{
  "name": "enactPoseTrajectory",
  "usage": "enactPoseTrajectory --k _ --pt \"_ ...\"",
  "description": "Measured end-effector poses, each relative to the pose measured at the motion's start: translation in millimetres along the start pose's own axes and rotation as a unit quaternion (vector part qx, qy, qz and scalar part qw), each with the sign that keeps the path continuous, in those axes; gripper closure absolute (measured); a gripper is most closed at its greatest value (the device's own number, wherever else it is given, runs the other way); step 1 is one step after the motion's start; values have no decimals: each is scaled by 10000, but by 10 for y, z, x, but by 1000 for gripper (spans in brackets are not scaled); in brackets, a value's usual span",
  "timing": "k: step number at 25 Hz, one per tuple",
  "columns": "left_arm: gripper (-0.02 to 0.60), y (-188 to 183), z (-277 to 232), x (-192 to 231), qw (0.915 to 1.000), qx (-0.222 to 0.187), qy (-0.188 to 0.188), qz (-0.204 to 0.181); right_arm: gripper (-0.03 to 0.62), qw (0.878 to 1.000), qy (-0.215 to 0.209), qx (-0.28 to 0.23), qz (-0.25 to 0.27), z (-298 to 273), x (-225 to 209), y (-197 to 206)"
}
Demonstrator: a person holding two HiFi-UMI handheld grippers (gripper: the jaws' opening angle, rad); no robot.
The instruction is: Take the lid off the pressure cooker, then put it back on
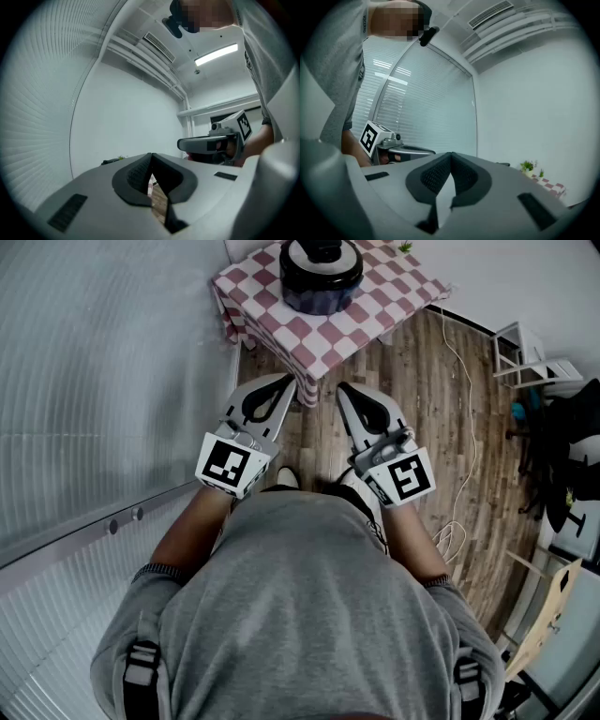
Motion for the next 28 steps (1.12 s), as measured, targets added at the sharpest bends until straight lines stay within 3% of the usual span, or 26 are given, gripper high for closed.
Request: enactPoseTrajectory --k 7,11,28 --pt "565 11 11 13 10000 3 27 15 587 9998 101 -197 -25 -75 27 -83" --pt "565 22 23 23 10000 11 8 21 586 10000 40 89 7 7 -13 41" --pt "563 65 44 9 9998 171 -51 -16 556 9998 -2 148 -91 63 -82 53"
Point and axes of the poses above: the fingertips, and each gripper's own axes: z backward along the fingers, x to its left, y out of its underside, the point moved 8 cm from there along z, backward along the fingers, and after that the axes turned 10 degrees about -x, right-handed, at the moved point
